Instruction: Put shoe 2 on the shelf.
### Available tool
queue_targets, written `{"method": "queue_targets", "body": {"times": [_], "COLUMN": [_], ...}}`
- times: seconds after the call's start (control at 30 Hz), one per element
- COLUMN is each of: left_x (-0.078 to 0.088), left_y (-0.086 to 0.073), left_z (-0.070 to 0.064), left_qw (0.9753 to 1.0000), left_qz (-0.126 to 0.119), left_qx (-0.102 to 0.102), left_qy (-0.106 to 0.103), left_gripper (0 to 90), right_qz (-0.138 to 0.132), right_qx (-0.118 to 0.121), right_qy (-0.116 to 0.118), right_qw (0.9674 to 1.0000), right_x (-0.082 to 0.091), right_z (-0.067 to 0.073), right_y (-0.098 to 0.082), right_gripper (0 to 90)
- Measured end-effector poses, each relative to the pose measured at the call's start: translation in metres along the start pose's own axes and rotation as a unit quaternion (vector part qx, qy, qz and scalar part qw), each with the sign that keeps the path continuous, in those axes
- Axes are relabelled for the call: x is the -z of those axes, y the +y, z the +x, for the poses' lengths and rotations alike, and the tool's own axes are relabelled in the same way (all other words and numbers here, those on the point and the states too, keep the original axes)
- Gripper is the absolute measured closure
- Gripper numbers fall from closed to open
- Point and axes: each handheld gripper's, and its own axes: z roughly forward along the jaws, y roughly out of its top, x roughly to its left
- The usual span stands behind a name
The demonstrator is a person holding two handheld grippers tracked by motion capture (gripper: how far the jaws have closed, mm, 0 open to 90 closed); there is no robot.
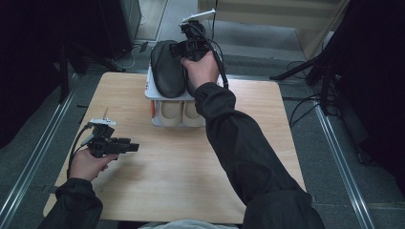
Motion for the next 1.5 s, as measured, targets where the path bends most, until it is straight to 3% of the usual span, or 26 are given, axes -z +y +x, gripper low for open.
{"method": "queue_targets", "body": {"times": [0.23,0.4,0.5,0.67,0.8,0.97,1.2,1.37,1.5], "left_x": [0.000,-0.002,-0.002,-0.003,-0.003,-0.003,-0.004,-0.004,-0.004], "left_y": [0.002,0.002,0.003,0.003,0.004,0.004,0.004,0.004,0.003], "left_z": [0.000,-0.001,-0.001,-0.001,0.000,-0.001,-0.001,-0.001,-0.001], "left_qw": [1.0000,0.9999,0.9999,0.9999,0.9999,0.9999,0.9999,0.9999,0.9999], "left_qz": [-0.003,-0.002,0.000,-0.002,-0.004,-0.003,-0.001,-0.001,0.000], "left_qx": [-0.004,0.000,-0.002,-0.003,-0.002,-0.004,-0.004,-0.005,-0.005], "left_qy": [-0.009,-0.012,-0.012,-0.010,-0.013,-0.013,-0.011,-0.010,-0.010], "left_gripper": [42.0,41.9,41.7,41.6,41.6,41.5,41.5,41.5,41.5], "right_qz": [-0.003,-0.008,-0.004,-0.016,-0.013,-0.005,0.004,0.004,-0.003], "right_qx": [0.040,0.088,0.102,0.157,0.173,0.195,0.212,0.236,0.247], "right_qy": [0.050,0.073,0.091,0.102,0.126,0.164,0.189,0.219,0.226], "right_qw": [0.9979,0.9934,0.9906,0.9822,0.9767,0.9669,0.9588,0.9468,0.9423], "right_x": [0.020,0.031,0.038,0.046,0.048,0.049,0.048,0.047,0.048], "right_z": [0.009,0.009,0.008,0.009,0.008,0.006,0.002,-0.005,-0.013], "right_y": [-0.020,-0.039,-0.051,-0.070,-0.084,-0.101,-0.126,-0.146,-0.161], "right_gripper": [53.1,53.4,53.9,52.7,52.1,54.3,53.1,53.6,52.2]}}
